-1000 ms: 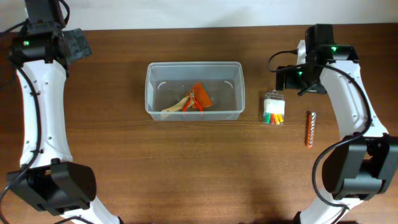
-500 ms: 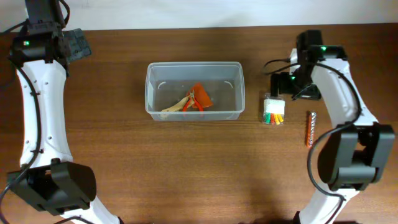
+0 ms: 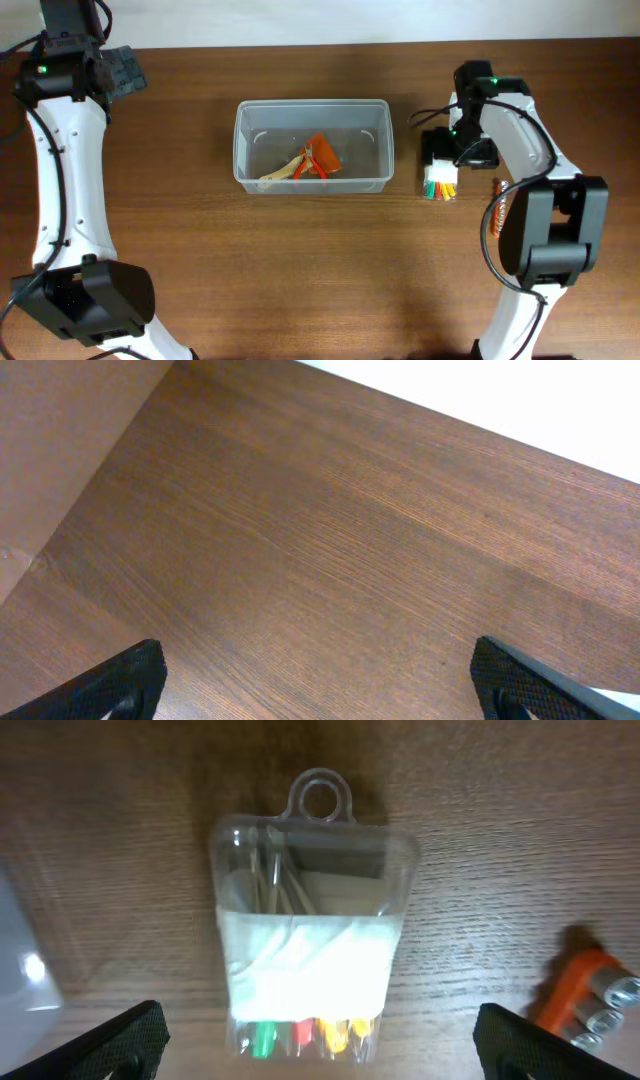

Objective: Pack container
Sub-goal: 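Lower the right gripper onto the plug pack's top and grasp it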

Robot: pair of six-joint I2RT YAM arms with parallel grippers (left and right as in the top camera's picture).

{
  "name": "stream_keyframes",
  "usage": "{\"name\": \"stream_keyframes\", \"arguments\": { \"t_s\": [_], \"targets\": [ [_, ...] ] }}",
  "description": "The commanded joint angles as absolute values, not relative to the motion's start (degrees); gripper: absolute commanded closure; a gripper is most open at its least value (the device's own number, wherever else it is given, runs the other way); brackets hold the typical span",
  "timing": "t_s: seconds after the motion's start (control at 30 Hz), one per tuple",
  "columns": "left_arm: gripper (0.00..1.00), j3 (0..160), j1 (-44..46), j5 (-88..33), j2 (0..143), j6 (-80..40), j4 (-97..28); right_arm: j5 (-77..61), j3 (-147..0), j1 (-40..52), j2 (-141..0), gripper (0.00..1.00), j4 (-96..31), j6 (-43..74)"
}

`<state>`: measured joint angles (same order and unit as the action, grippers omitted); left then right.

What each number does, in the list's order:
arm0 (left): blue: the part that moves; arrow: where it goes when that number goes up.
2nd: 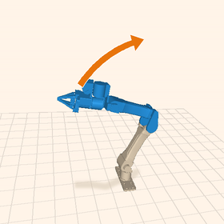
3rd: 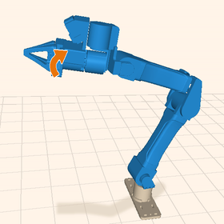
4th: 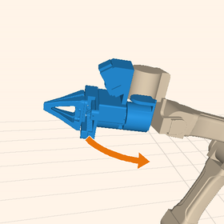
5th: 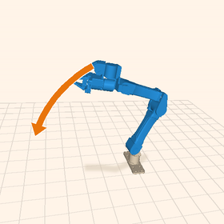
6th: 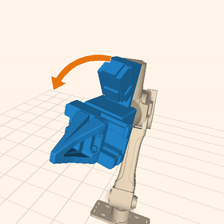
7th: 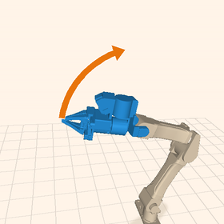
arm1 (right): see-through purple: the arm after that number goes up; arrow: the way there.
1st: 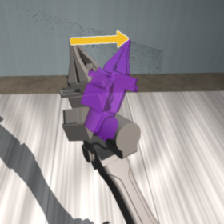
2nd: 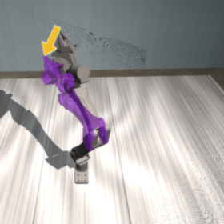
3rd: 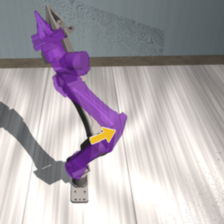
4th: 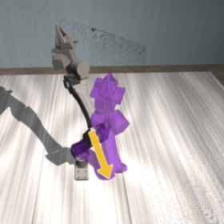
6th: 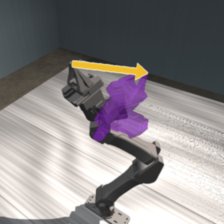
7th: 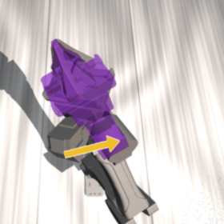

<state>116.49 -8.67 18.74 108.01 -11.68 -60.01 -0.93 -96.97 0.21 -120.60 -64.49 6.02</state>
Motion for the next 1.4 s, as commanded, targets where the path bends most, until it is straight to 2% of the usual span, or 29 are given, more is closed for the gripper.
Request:
{"name": "stream_keyframes", "arguments": {
  "t_s": [0.0,0.83,1.37],
  "targets": [
    [0.01,116.9,-8.8,19.3,107.5,-12.4,-59.9,0.2,-97.3,0.4,-122.2,0.01,-64.5,6.5],
    [0.01,116.9,-8.8,19.3,107.5,-12.4,-59.9,0.2,-97.3,0.4,-127.2,0.01,-63.1,6.5],
    [0.01,116.9,-8.8,19.3,107.5,-12.4,-59.9,0.2,-91.3,0.4,-127.2,0.01,-60.2,6.5]
  ]
}}
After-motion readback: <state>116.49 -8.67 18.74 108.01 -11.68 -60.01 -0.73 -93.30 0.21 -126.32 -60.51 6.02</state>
